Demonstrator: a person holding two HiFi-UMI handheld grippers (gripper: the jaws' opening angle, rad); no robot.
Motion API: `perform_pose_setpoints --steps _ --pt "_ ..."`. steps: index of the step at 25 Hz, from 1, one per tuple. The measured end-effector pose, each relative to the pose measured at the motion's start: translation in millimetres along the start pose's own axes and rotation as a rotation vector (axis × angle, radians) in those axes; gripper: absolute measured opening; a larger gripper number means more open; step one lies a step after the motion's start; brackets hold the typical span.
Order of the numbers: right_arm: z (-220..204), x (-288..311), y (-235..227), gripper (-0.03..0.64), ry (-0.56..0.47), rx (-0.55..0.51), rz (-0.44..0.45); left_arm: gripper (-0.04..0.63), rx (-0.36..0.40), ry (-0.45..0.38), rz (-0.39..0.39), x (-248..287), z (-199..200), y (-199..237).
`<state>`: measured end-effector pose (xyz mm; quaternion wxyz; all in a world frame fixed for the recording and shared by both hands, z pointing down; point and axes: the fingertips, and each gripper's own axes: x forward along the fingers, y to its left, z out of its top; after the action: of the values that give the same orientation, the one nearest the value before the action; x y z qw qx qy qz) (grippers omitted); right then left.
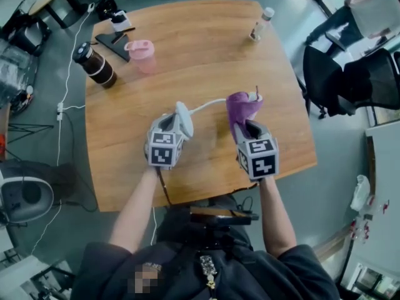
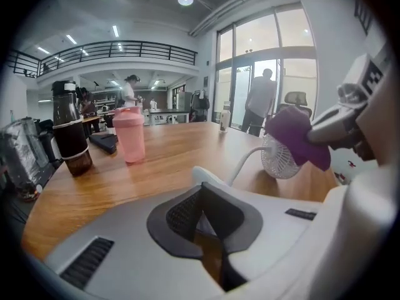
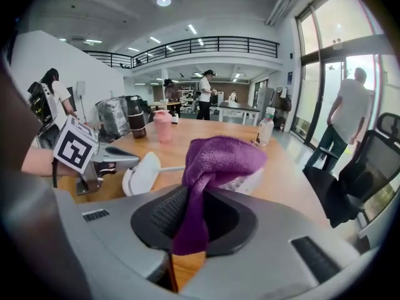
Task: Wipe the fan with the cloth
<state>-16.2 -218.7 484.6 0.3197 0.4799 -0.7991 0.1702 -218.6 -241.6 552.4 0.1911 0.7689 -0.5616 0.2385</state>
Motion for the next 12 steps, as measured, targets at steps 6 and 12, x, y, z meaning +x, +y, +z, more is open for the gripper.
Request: perform_pose_setpoints --steps 6,12 --pt "-40.8 25.8 16.5 0.078 0.072 0.001 0.073 0.0 0.019 0.003 0.009 2.5 -1.2 1.2" --pt "6.4 -20.6 -28.7 0.078 -0.099 -0.013 0.012 0.0 0.057 0.013 0.027 2.1 -1.9 6.2"
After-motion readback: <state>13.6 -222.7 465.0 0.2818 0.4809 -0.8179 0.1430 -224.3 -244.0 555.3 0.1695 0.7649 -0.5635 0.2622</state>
